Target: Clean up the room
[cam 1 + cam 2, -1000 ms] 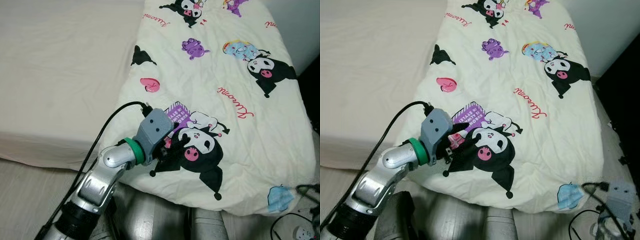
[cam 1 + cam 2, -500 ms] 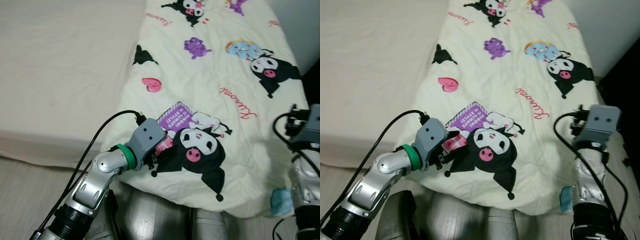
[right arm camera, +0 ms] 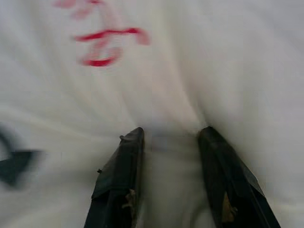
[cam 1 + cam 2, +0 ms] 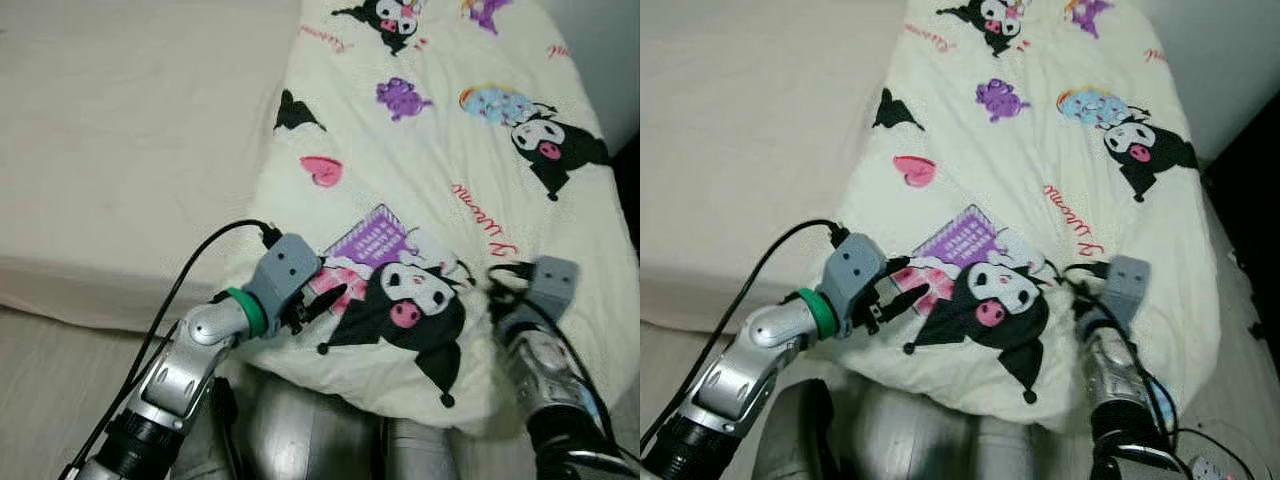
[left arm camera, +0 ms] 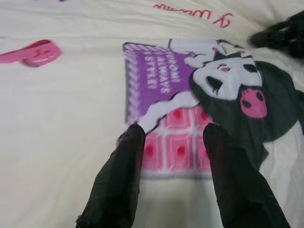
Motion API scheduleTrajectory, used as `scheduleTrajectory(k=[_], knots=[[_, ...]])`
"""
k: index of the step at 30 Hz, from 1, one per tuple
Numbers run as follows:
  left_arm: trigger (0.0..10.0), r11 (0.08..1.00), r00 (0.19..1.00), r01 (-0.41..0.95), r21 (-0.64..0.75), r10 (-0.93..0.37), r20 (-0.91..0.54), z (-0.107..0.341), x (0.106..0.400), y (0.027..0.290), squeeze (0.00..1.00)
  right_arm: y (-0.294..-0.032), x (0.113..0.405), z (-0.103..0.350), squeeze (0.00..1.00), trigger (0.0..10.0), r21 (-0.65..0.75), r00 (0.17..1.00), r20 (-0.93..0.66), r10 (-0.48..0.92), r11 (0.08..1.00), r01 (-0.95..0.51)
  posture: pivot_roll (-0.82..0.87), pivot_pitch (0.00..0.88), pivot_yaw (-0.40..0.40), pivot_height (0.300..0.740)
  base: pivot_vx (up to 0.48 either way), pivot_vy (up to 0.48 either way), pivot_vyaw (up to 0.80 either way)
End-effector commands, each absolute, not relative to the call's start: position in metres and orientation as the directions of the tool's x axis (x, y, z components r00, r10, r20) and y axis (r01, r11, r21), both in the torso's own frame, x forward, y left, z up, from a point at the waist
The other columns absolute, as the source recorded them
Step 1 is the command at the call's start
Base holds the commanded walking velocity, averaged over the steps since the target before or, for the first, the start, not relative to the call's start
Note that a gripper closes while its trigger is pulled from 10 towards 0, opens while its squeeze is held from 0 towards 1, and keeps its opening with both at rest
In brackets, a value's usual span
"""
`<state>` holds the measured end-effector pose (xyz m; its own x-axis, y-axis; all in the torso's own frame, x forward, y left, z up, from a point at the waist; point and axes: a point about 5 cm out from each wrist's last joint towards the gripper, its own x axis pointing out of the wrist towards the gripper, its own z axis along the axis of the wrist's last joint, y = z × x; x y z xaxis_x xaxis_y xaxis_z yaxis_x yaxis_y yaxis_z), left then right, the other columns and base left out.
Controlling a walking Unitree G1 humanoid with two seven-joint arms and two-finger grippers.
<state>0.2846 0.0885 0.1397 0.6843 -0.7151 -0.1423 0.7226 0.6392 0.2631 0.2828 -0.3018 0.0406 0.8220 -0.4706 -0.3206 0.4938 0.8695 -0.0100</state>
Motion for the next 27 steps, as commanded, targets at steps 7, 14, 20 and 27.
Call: scheduleTrajectory(k=[7,14,20,27], knots=[[10.0,0.667,0.710,0.701,0.252,-0.686,-0.161,0.135,0.285,0.100,0.00,-0.407,0.183,0.030,0.00,10.0,-0.303,0.388,-0.383,-0.838,0.511,0.804,-0.08,0.115,0.045,0.547,0.000,0.000,0.00],[10.0,0.671,0.715,0.697,0.253,-0.681,-0.159,0.135,0.286,0.102,0.00,-0.430,0.169,0.048,0.00,10.0,-0.283,0.252,-0.314,-0.915,0.344,0.896,-0.08,0.111,0.049,0.547,0.000,0.000,0.00],[10.0,0.674,0.719,0.692,0.259,-0.677,-0.158,0.138,0.287,0.106,0.00,-0.422,0.204,0.086,0.00,10.0,-0.120,0.365,-0.050,-0.930,0.369,0.922,-0.07,0.112,0.063,0.547,0.000,0.000,0.00],[10.0,0.682,0.727,0.681,0.265,-0.672,-0.138,0.141,0.289,0.109,0.00,-0.385,0.256,0.161,0.00,10.0,-0.072,0.596,0.325,-0.735,0.609,0.790,-0.09,0.108,0.072,0.547,0.000,0.000,0.00]])
